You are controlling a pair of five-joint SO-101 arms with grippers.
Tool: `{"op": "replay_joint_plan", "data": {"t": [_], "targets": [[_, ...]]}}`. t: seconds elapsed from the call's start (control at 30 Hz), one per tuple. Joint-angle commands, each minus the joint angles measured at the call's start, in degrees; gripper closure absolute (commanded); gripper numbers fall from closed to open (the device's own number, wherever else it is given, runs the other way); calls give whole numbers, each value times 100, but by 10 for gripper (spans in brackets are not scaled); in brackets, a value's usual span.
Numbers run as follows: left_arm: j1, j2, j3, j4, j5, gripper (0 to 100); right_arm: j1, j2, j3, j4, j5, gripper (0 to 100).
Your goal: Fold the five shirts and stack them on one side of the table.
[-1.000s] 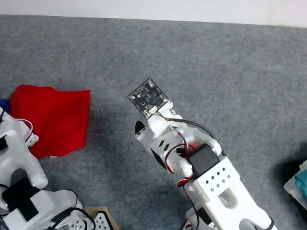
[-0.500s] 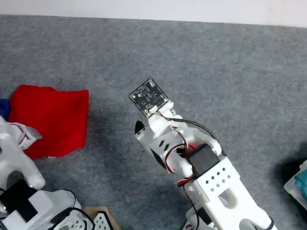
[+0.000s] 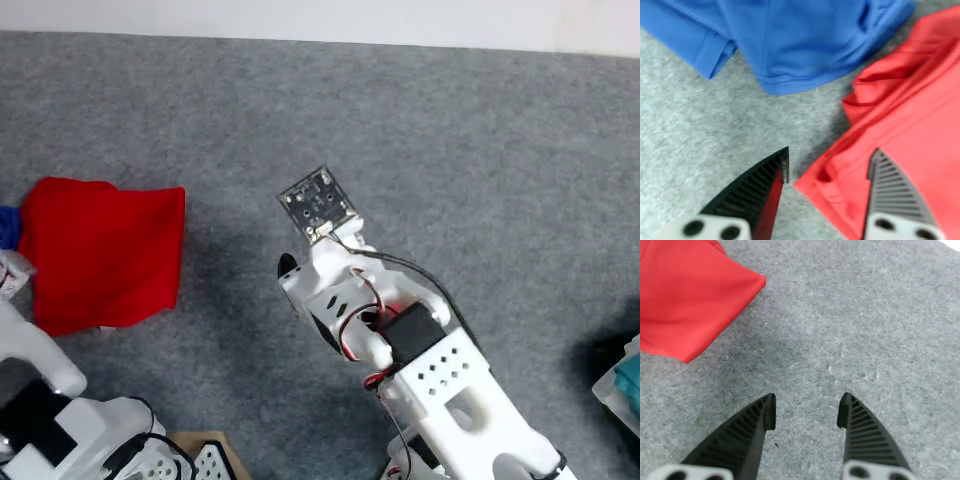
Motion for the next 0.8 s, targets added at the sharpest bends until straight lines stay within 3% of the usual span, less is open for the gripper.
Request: {"op": "replay_joint_plan", "data": {"t": [0.0,0.17,0.37,0.63,0.77], "targets": [[611,259,-330,-105,-35,832,-180,-66,31,-189,-70,789],[910,1200,-752,-114,-18,912,-233,-66,40,-180,-70,789],[963,2062,-1657,-62,-9,916,-259,-66,57,-180,-35,789],[1068,1754,-2862,870,0,916,-303,-66,189,-251,-26,789],[1279,1771,-3196,712,-9,915,-312,-66,242,-268,-26,789]]}}
